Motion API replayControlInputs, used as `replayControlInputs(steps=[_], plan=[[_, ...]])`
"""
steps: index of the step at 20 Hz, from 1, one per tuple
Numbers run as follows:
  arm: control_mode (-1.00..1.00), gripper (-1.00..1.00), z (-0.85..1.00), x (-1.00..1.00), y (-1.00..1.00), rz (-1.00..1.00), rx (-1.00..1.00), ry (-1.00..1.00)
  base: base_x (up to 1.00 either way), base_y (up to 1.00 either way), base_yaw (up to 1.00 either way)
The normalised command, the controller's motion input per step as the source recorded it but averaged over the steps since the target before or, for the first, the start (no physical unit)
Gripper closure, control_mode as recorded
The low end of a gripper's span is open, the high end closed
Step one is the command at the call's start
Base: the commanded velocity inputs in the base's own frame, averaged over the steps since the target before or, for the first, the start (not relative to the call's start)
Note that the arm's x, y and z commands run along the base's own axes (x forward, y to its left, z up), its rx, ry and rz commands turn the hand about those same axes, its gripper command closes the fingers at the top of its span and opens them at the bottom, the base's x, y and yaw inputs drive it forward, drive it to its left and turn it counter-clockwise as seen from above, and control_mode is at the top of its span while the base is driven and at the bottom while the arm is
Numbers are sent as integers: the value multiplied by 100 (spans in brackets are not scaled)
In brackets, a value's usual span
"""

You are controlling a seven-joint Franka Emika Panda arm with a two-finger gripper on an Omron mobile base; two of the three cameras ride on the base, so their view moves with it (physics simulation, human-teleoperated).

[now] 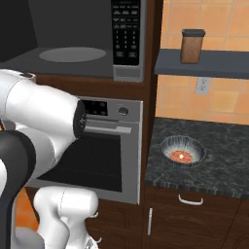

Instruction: Open the microwave, place the bowl with waffle inside the microwave, then close the microwave door and turn it on.

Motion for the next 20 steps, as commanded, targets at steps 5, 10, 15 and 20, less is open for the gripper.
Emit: replayControlInputs(steps=[5,10,15,20], plan=[[-100,-100,17,6,-81,-45,7,32,0,0,0],[-100,-100,10,18,-57,-58,-33,45,0,0,0],[-100,-100,-21,27,-10,-49,-61,34,0,0,0],[-100,-100,-82,38,-76,-43,-19,19,0,0,0]])
